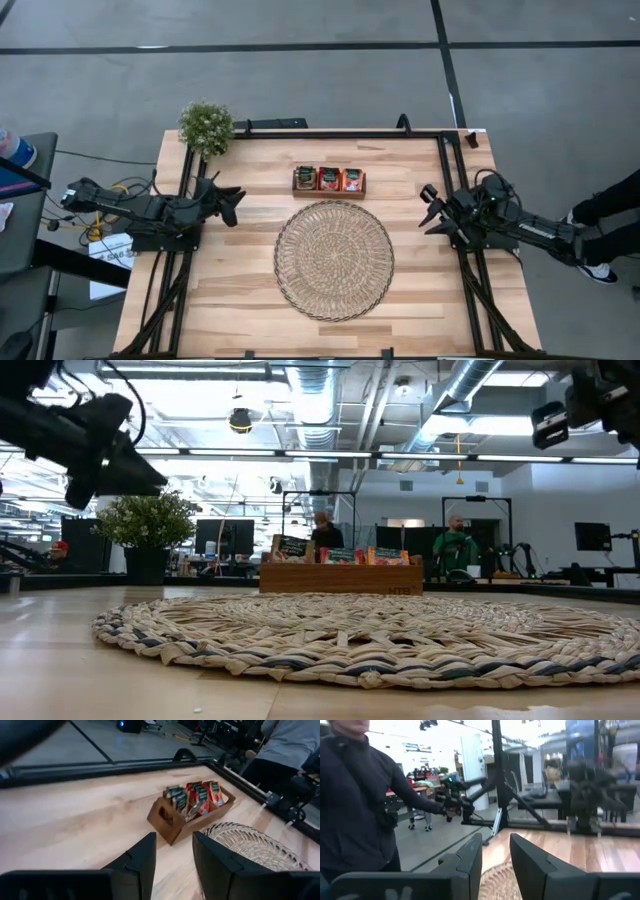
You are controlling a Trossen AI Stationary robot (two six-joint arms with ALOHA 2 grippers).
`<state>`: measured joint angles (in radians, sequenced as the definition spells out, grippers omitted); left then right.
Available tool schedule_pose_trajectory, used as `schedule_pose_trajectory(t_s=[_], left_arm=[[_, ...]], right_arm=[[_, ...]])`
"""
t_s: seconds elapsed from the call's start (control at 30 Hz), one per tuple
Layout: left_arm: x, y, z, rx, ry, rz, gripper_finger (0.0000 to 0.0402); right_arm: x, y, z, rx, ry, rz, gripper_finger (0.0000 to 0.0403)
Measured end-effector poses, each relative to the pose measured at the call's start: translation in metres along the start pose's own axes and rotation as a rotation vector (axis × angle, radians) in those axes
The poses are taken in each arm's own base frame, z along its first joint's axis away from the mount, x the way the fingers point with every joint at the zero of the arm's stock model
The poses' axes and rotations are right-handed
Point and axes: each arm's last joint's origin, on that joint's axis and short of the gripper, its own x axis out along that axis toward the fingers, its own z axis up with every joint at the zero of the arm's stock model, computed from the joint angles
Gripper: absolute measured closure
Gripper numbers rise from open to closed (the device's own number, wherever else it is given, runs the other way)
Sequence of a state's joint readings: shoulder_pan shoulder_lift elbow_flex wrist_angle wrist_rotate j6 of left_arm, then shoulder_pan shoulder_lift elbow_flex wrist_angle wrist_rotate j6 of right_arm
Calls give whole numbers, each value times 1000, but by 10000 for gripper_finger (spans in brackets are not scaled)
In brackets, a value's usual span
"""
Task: Pick & Place Tea
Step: Return to Home Position
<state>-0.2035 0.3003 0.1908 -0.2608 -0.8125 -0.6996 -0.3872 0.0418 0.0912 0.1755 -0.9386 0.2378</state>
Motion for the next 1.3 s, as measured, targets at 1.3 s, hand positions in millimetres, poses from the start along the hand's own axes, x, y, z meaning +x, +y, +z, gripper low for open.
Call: schedule_pose_trajectory(t_s=[1.3], left_arm=[[4,11,-23,30,21,-69,282]], right_arm=[[1,-6,-31,124,54,-81,310]])
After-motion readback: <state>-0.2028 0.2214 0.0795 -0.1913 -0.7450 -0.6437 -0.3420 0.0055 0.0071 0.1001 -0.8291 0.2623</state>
